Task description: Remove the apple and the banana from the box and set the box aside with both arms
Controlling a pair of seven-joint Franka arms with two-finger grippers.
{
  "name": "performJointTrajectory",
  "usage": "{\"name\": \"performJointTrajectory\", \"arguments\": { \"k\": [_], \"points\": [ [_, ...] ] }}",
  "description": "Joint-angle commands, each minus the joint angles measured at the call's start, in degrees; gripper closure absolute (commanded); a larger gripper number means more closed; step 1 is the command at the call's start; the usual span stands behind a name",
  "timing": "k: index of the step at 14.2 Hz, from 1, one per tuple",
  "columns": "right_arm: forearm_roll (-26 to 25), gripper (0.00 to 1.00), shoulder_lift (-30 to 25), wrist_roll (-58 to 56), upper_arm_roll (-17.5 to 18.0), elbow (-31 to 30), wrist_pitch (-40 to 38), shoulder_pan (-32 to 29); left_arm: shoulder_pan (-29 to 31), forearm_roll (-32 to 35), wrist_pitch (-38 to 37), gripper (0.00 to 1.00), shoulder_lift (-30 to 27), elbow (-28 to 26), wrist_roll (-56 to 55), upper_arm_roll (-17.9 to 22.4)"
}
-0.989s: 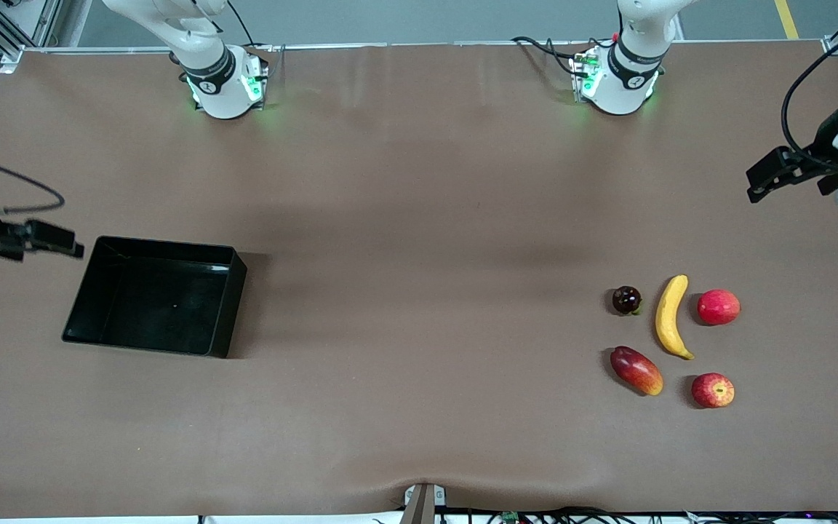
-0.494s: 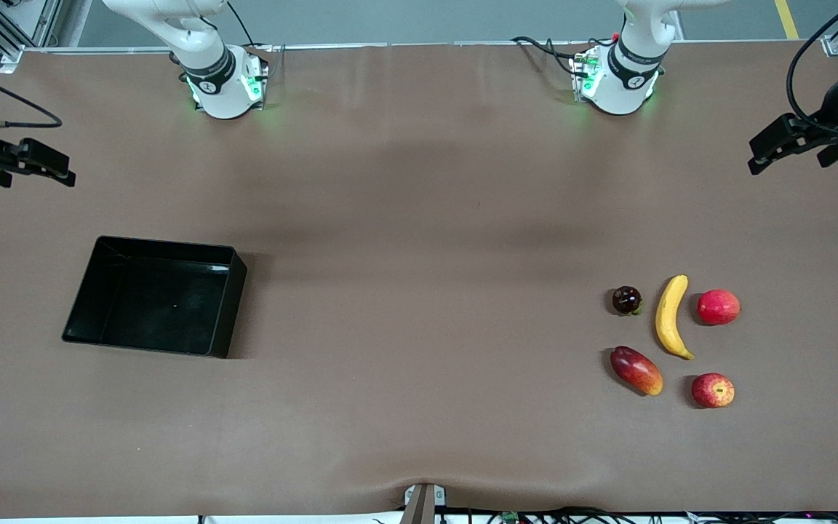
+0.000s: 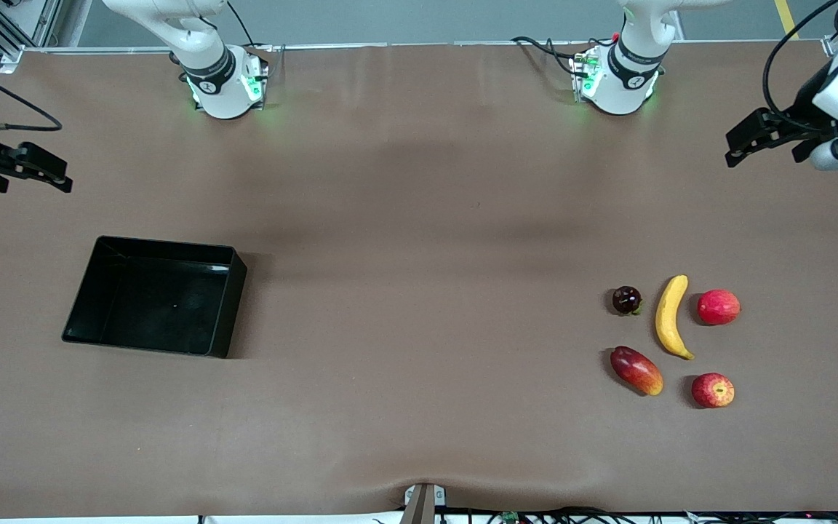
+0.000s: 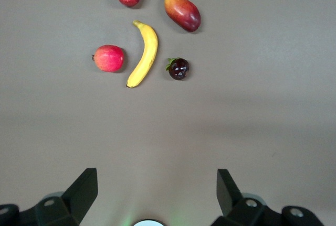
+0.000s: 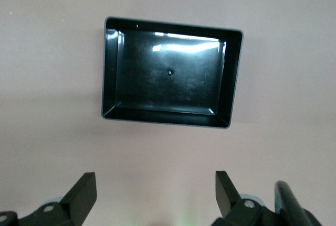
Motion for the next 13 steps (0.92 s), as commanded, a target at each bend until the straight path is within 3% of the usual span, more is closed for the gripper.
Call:
{"name": "performJointTrajectory", "arguments": {
  "k": [1, 5, 13],
  "points": [
    [-0.79, 0.0, -0.03, -0.2, 0.4, 2.31, -0.1, -0.14, 0.25, 0.09, 0.59, 0.0, -0.97, -1.17, -0.79, -0.18],
    [3.6, 0.0, 0.59, -0.28, 0.14, 2.31, 0.16, -2.94, 0.34, 0.62, 0.42, 0.0, -1.23, -1.18, -0.7, -0.18],
    [1.33, 0.0, 0.59, -1.5, 0.23, 5.39, -2.12, -3.13, 0.34, 0.62, -0.02, 0.0, -1.58, -1.18, -0.61, -0.18]
  ]
}}
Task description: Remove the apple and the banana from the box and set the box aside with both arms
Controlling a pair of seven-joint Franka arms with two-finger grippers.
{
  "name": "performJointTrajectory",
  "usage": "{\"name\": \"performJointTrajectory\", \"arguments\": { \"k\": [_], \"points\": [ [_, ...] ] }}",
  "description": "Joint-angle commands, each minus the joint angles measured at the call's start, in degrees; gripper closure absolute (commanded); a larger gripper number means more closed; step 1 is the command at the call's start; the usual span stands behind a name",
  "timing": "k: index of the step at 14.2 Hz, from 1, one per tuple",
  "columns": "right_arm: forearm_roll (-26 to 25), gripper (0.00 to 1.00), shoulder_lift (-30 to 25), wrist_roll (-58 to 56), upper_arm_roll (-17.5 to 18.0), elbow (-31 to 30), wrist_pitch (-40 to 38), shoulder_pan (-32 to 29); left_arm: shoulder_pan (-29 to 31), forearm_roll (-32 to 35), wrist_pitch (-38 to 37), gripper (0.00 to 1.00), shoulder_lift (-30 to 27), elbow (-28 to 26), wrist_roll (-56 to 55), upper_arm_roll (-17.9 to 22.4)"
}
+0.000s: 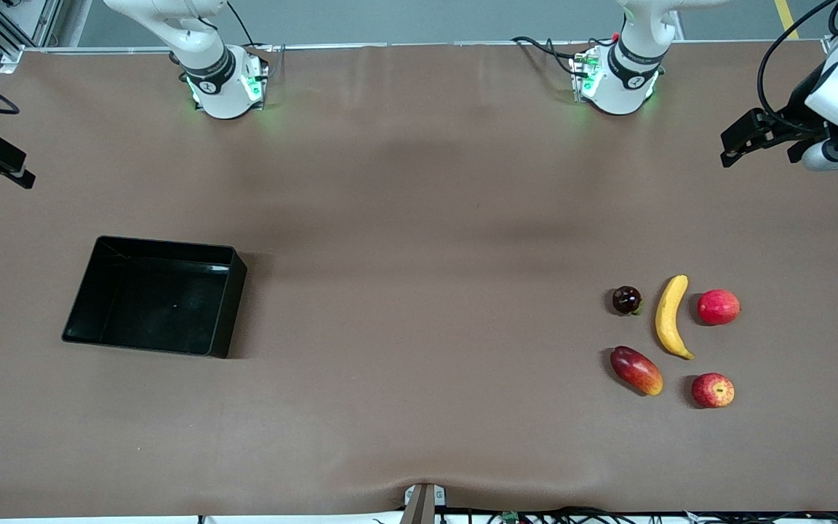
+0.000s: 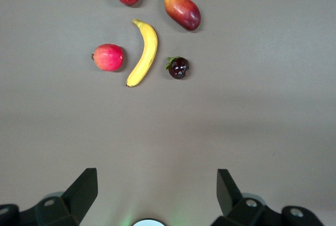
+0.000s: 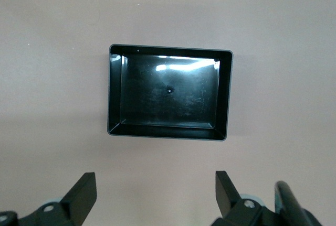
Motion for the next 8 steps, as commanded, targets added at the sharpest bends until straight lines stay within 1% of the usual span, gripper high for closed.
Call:
{"name": "performJointTrajectory", "arguments": {
  "k": [1, 8],
  "points": [
    [-0.45, 0.0, 0.26, -2.84, 0.5, 0.75, -2.64, -1.29, 0.14, 0.61, -0.03, 0.0, -1.55, -0.94, -0.59, -0.18],
    [-0.36, 0.0, 0.35, -3.47, 0.41, 0.66, -2.92, -1.47, 0.06, 0.96, -0.12, 0.0, -1.29, -0.24, 0.02, -0.26]
  ]
}}
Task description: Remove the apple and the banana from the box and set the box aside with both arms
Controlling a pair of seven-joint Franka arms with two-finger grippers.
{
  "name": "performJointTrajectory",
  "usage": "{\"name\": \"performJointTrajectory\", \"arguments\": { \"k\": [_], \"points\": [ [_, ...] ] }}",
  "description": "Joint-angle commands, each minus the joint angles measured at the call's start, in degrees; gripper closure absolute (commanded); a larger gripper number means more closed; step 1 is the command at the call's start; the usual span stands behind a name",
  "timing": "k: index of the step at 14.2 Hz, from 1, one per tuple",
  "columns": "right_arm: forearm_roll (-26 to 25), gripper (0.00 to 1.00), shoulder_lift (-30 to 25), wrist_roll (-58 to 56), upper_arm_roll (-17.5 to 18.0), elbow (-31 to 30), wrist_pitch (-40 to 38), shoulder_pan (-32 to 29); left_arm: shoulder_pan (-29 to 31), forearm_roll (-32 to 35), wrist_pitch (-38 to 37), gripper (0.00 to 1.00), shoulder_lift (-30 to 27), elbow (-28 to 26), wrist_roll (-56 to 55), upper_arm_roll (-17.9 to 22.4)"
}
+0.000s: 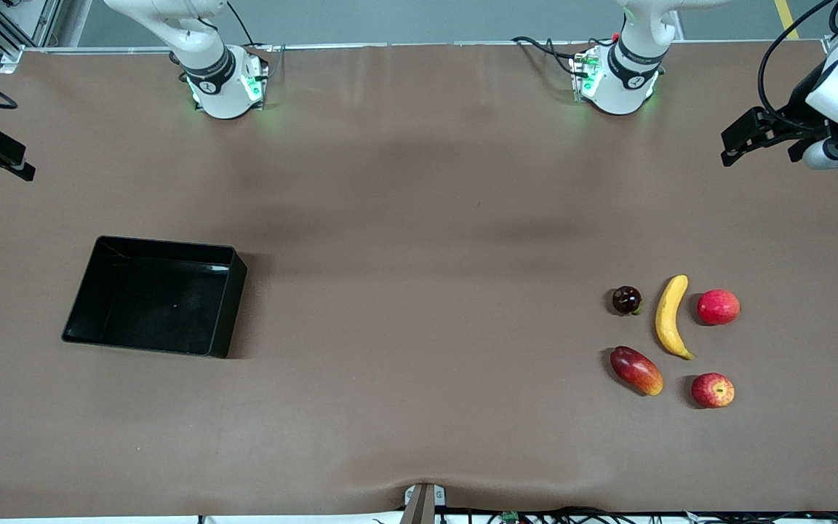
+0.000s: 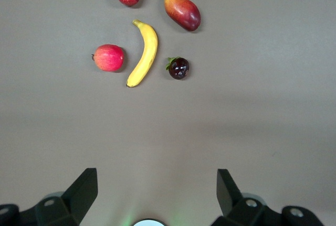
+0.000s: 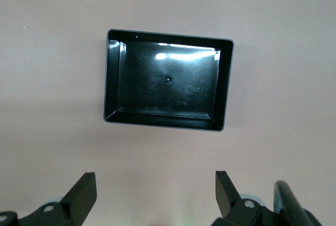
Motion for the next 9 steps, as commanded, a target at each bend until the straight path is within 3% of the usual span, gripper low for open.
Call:
{"name": "performJointTrajectory", "arguments": {
  "k": [1, 9],
  "points": [
    [-0.32, 0.0, 0.29, -0.99, 0.53, 0.67, -0.64, -0.89, 0.08, 0.91, -0.12, 0.0, -1.05, -0.17, 0.28, -0.24],
    [-0.32, 0.0, 0.55, -1.07, 0.53, 0.75, -0.72, -0.98, 0.34, 1.35, -0.64, 0.0, -0.61, 1.5, 0.2, 0.46]
  ]
}}
